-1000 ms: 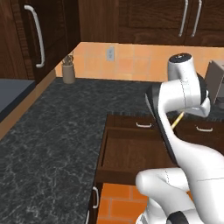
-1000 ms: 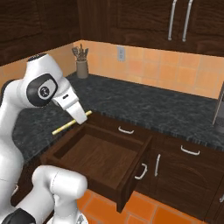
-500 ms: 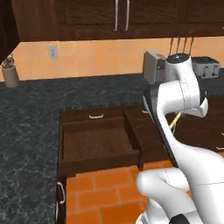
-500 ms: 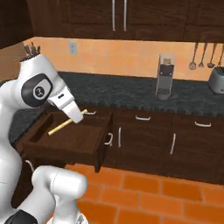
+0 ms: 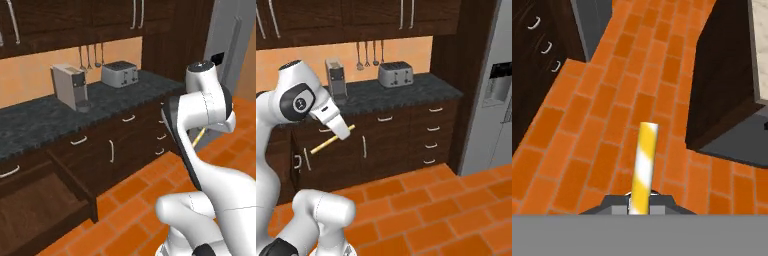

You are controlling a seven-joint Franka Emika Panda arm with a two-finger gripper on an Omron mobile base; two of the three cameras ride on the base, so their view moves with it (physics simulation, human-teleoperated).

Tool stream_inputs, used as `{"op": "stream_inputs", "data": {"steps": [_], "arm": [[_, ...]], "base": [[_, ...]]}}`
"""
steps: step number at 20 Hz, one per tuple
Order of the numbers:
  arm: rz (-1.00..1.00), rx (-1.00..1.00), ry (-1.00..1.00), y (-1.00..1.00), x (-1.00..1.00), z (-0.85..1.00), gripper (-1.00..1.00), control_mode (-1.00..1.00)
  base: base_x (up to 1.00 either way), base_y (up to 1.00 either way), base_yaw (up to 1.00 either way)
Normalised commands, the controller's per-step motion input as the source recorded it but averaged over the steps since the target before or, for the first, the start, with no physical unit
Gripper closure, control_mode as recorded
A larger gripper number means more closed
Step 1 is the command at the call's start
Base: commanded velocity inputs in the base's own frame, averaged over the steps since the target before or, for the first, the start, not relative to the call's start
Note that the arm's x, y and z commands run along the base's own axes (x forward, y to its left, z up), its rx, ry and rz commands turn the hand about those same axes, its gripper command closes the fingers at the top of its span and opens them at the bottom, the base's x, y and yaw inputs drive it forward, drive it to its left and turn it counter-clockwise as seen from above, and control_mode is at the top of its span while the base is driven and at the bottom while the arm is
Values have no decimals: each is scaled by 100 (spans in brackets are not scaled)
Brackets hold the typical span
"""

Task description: Take a straw from the drawer in front and place it inside the glass cup on the dining counter.

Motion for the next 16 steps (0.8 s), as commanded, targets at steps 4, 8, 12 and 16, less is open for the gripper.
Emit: {"op": "stream_inputs", "data": {"steps": [4, 8, 12, 16], "arm": [[0, 0, 0, 0, 0, 0, 100, 100], [0, 0, 0, 0, 0, 0, 100, 100], [0, 0, 0, 0, 0, 0, 100, 100], [0, 0, 0, 0, 0, 0, 100, 100]], "base": [[4, -63, -76], [49, -29, -64], [89, -8, -49], [100, 15, -40]]}}
